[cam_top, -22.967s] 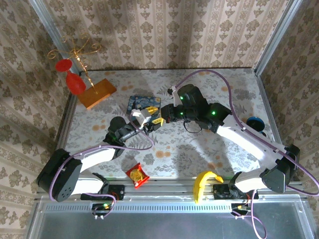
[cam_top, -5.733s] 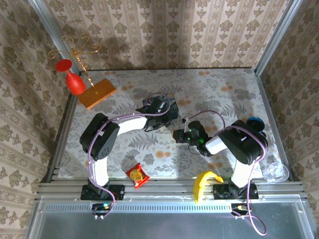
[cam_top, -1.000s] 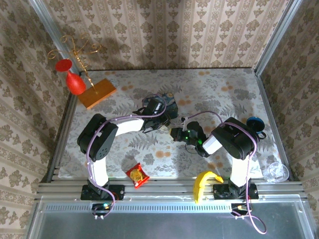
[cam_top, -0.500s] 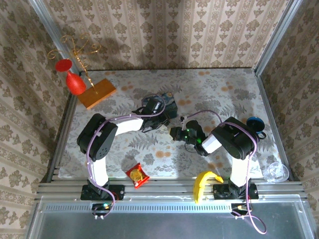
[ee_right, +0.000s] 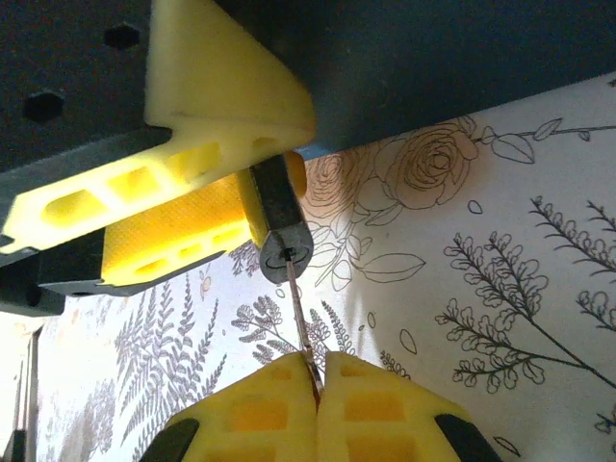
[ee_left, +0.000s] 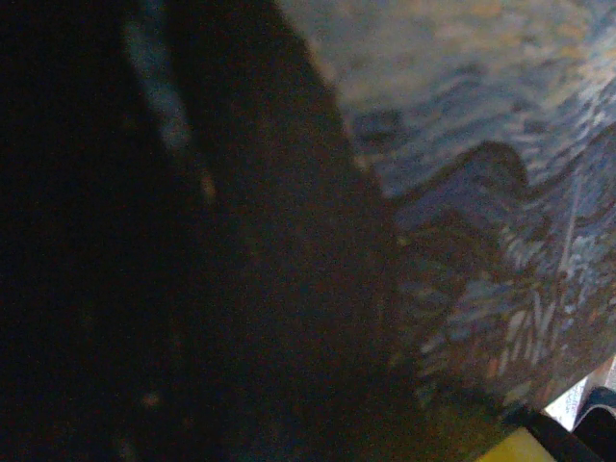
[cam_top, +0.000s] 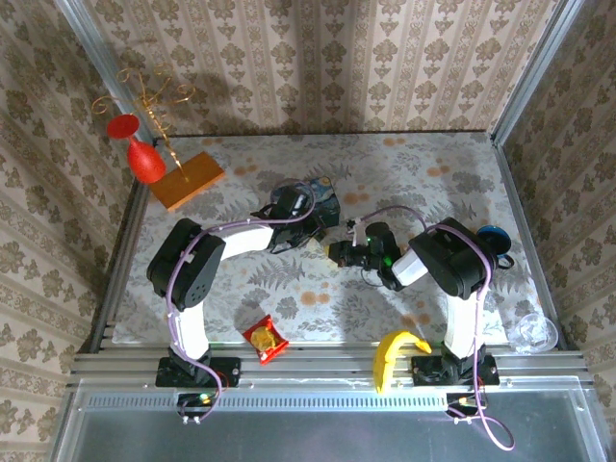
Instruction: Unlock the padlock with the key
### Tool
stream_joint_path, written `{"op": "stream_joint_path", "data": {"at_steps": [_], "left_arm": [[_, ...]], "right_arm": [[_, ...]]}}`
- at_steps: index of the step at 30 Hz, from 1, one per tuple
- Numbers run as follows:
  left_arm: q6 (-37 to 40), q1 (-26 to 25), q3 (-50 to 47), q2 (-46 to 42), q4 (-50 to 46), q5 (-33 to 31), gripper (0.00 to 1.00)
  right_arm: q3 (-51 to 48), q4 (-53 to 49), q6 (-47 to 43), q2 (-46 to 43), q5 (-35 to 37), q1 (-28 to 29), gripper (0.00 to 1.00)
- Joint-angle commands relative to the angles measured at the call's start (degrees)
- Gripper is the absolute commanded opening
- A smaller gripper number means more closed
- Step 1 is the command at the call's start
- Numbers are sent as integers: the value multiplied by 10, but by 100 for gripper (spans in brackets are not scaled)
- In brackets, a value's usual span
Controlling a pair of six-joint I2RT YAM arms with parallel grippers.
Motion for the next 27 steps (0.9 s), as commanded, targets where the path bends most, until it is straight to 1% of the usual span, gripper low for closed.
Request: {"op": "stream_joint_path", "data": {"at_steps": [1,7,10,14,17,20,24,27], "left_arm": [[-22,-36,-2,1,-20,138,0],[-34,-40,-3,-5,-21,124,0],[-40,-40,-6,-9,-22,119,0],[-42,-42,-6,-13,-18,117,0],[-40,-42,-6,-13,-18,115,0],[-37,-42,-6,-13,-18,114,0],[-34,-43,-9,-10,-20,116,0],[-32,-42,-12,-8,-19,121,0]], "right_arm": [[37,59,-35,29,-3,-11,0],[30,111,-8,61,-21,-37,0],[25,120,5,71,-26,-48,0],[31,97,9,76,-41,-54,0],[45,45,1,74,-57,-56,0],[51,14,-4,70,-71,-58,0],[51,15,18,70,-99,-67,0],[56,41,49,79,-138,-80,0]]}}
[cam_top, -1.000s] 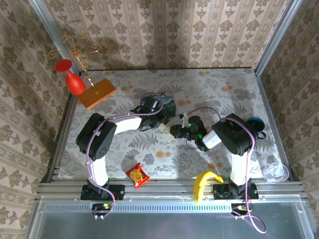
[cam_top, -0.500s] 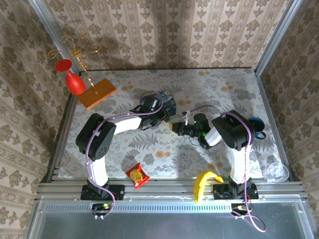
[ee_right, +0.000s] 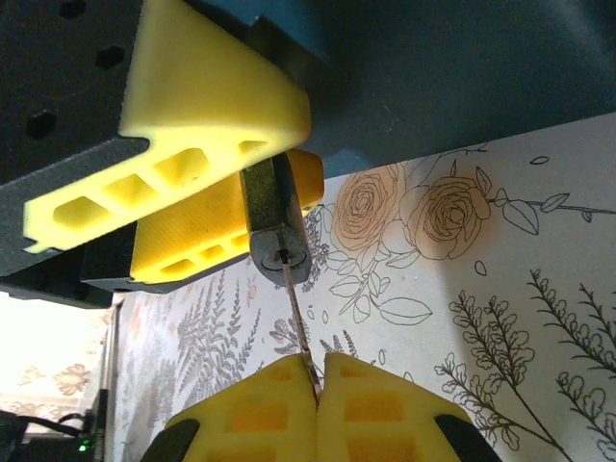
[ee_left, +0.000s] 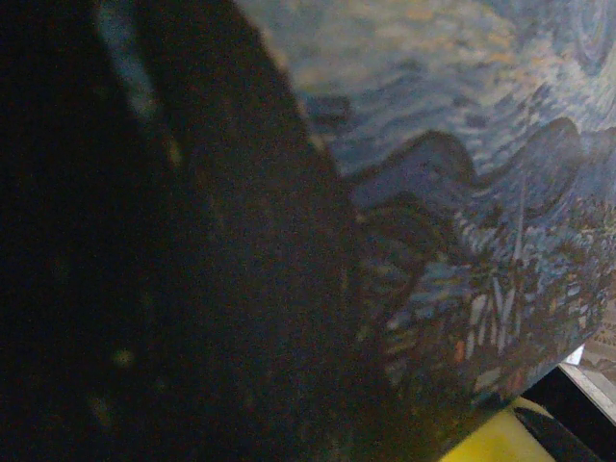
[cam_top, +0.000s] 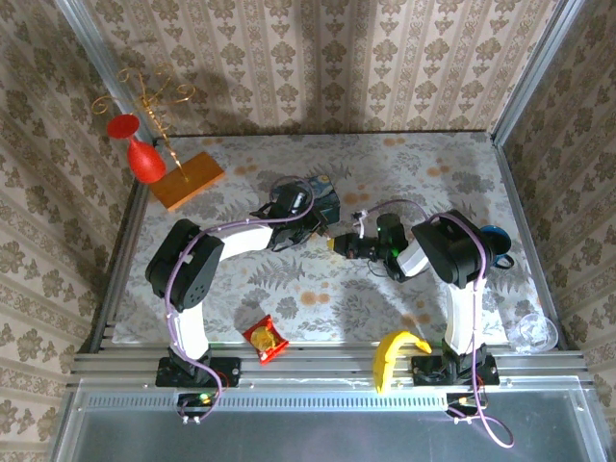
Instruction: Unlock the padlock with the key
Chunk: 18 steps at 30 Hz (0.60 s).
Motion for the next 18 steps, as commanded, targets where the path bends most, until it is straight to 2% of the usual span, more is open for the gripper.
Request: {"op": "stream_joint_path", "data": {"at_steps": [1,12,18], "left_arm": [[1,-42,-13,-2,-50,127,0],[6,-42,-9,2,-51,127,0],[3,-41,-17,1,-49,125,0]], "right_arm": [[25,3,32,36,-4,-17,0],[45,9,71,50,-64,-30,0],[44,1,68,39,-71,-30,0]]}}
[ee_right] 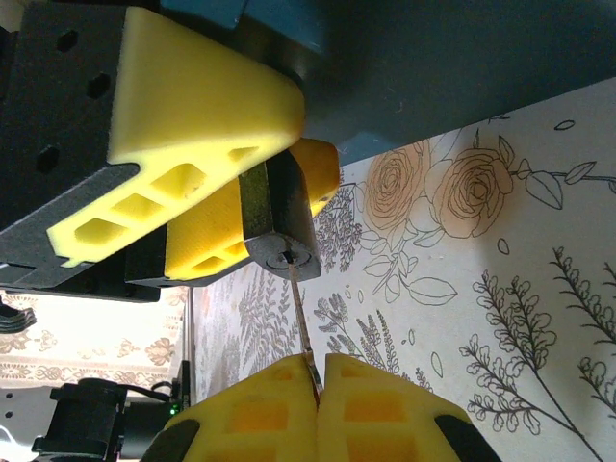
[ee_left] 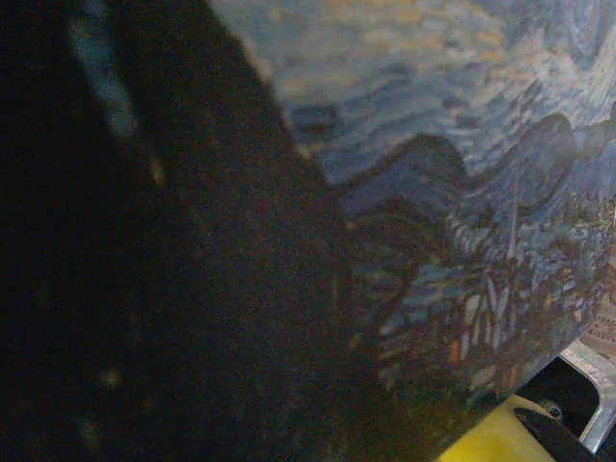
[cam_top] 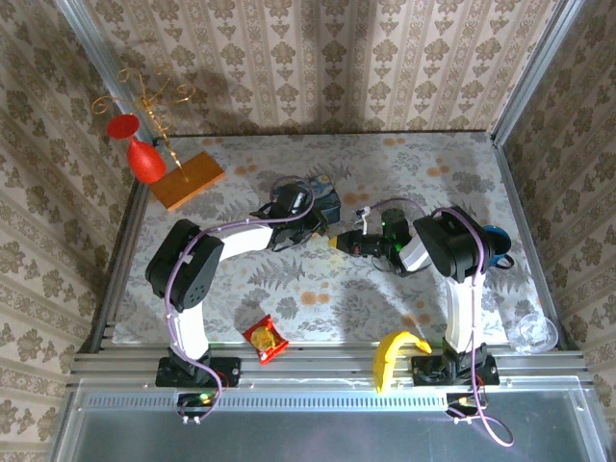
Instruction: Unlock the padlock with the key
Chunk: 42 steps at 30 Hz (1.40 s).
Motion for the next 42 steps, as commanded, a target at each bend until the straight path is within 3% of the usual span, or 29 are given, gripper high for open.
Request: {"op": "stream_joint_path", "data": {"at_steps": [1,22,42], "left_arm": [[2,-41,-19,1,-51,119,0],[-3,-19,-38,-15,-35,130,0],[6,-12,-73,-40,-25,163,0]], "right_arm": [[18,-6,-7,14,29,-3,0],[-23,-10,-40,-1,14,-4,0],[-120,3,-31,-7,83,-1,0]]}}
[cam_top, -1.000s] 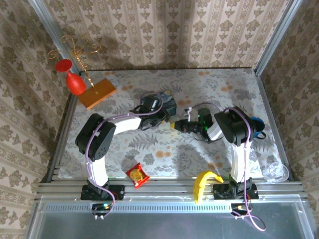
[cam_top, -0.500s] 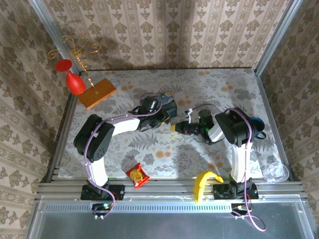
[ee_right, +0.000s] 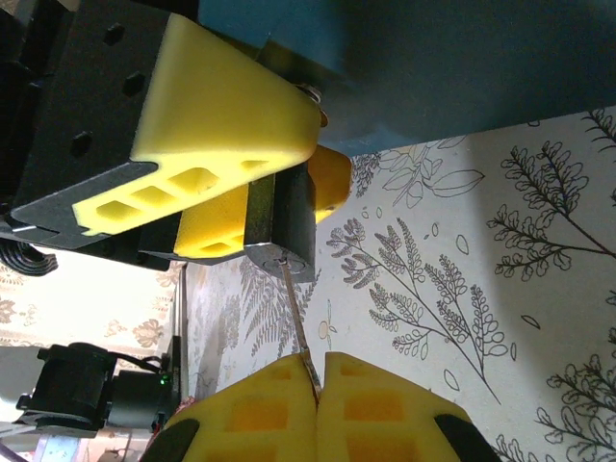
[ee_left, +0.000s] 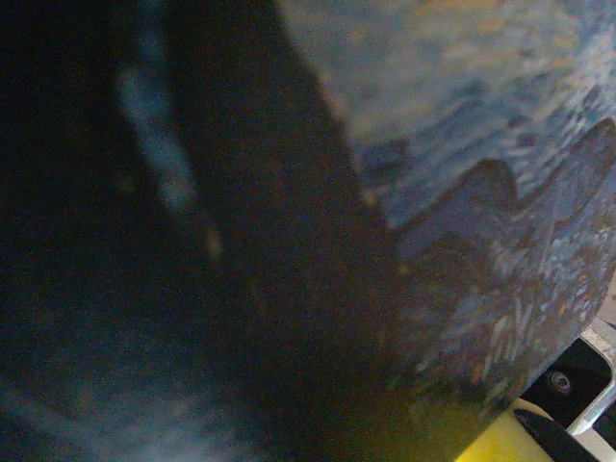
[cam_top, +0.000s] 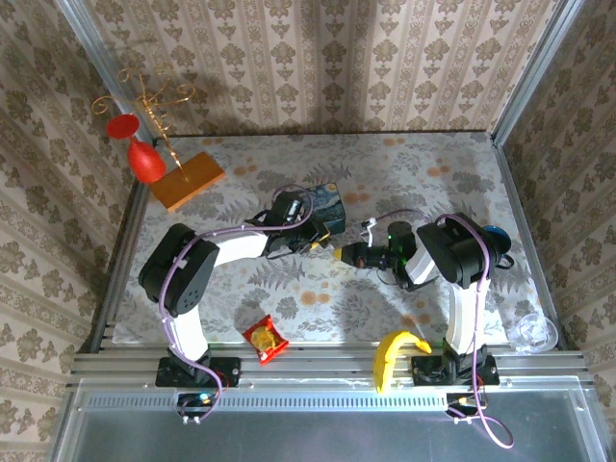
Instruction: Unlock the padlock with the key
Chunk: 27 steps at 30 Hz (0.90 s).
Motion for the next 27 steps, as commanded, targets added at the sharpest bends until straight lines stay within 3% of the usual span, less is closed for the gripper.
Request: {"op": "stream_joint_path", "data": {"at_steps": [1,27], "left_arm": [[-8,-14,-15,-10,-51,68,0],[-23,-17,-7,-3,-37,55,0]], "right_arm": [[-20,-56,0,33,63,-6,0],[1,-130,-55,29,73,34,0]]}}
